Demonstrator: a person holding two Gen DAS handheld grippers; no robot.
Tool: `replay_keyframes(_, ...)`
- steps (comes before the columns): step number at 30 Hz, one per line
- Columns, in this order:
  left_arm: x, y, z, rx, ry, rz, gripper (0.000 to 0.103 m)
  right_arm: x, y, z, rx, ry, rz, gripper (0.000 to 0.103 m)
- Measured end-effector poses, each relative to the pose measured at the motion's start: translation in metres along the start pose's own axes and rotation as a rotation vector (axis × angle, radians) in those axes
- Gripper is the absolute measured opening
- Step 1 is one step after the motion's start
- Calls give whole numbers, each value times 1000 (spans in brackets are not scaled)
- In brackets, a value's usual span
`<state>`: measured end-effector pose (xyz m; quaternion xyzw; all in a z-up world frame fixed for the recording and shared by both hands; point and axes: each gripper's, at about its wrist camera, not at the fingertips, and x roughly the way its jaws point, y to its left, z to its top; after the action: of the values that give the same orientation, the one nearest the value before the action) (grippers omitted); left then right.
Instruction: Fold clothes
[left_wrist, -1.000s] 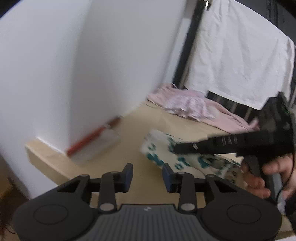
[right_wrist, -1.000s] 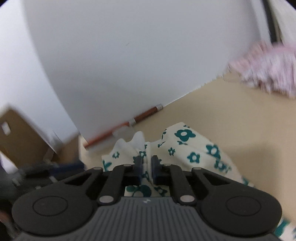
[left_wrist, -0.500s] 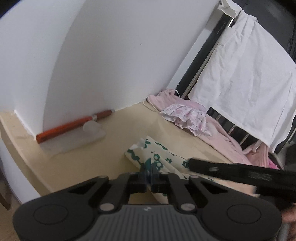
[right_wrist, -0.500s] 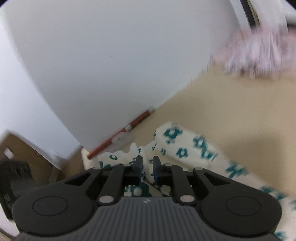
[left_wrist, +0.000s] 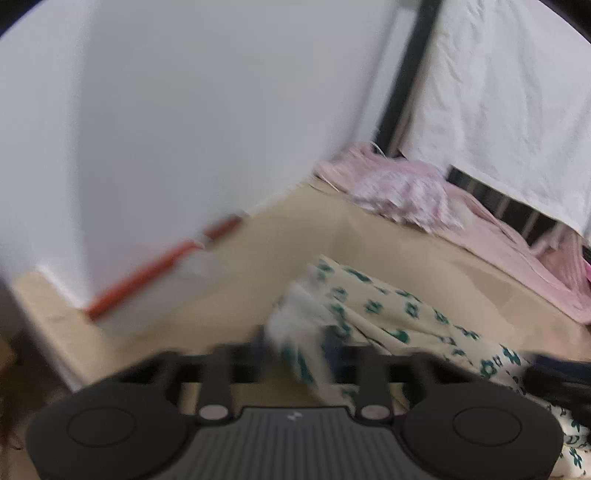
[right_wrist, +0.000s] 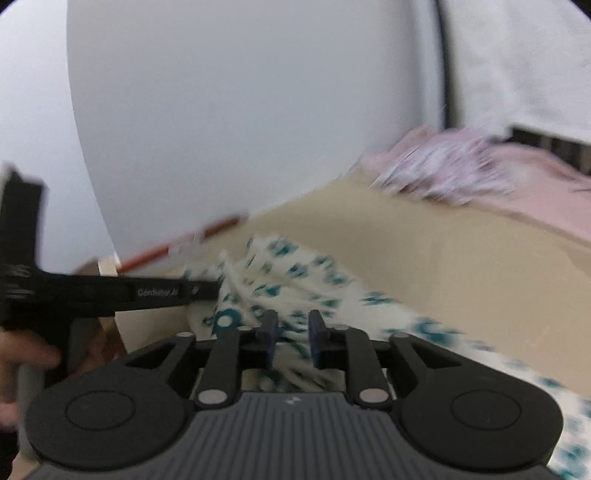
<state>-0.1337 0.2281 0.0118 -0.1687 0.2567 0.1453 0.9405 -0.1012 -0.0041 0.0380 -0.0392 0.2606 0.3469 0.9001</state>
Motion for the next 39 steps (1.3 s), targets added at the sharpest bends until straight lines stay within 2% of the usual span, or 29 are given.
replay_keyframes(1, -10, 1, 1, 8, -40, 16, 45, -23, -10, -6, 17, -42, -60, 48)
replay_keyframes(2, -17, -5, 2, 47, -69, 2, 44, -46, -21, -13, 34, -78, -118, 51)
replay_keyframes(4, -26, -40, 5, 196, -69, -148, 44, -88, -44, -36, 97, -99, -239, 50)
replay_keyframes(7, -38, -95, 8, 422, -64, -378, 44, -148, -76, -73, 221, -110, -426, 37)
replay_keyframes(9, -37, -150, -6, 616, 1, -553, 45, -172, -88, -91, 331, -100, -544, 36)
replay_keyframes(11, -28, -197, -27, 822, 58, -596, 40, -172, -101, -99, 360, -37, -639, 31)
replay_keyframes(12, -23, -220, -37, 925, 88, -616, 33, -168, -109, -102, 369, -1, -677, 29)
replay_keyframes(13, -18, -240, -46, 1016, 114, -621, 22, -162, -120, -103, 382, 41, -682, 29)
replay_keyframes(15, -4, -258, -54, 1089, 140, -523, 18, -146, -142, -100, 372, 102, -668, 29)
replay_keyframes(18, 18, -269, -49, 1078, 184, -407, 18, -114, -180, -73, 299, 182, -645, 29)
replay_keyframes(21, 35, -274, -32, 998, 252, -334, 18, -65, -229, -32, 277, 237, -531, 29)
replay_keyframes(24, 37, -260, 13, 846, 337, -410, 19, 7, -268, 18, 217, 283, -449, 29)
replay_keyframes(26, 33, -239, 46, 753, 310, -416, 25, 52, -286, 42, 189, 272, -432, 30)
replay_keyframes(28, 37, -207, 70, 703, 265, -369, 41, 82, -297, 62, 184, 276, -474, 31)
replay_keyframes(29, 40, -191, 78, 692, 247, -349, 46, 86, -297, 70, 204, 283, -497, 30)
replay_keyframes(30, 46, -175, 82, 692, 251, -349, 51, 78, -291, 72, 228, 243, -477, 31)
replay_keyframes(32, 66, -146, 79, 679, 324, -418, 52, 62, -278, 75, 275, 170, -439, 44)
replay_keyframes(34, 86, -132, 70, 639, 394, -445, 44, 48, -264, 61, 320, 155, -440, 45)
replay_keyframes(36, 97, -126, 59, 634, 411, -463, 32, 49, -261, 48, 370, 167, -462, 45)
replay_keyframes(37, 91, -122, 54, 626, 380, -473, 31, 51, -261, 43, 398, 174, -475, 45)
replay_keyframes(39, 91, -121, 52, 604, 375, -472, 30, 52, -268, 37, 473, 150, -503, 45)
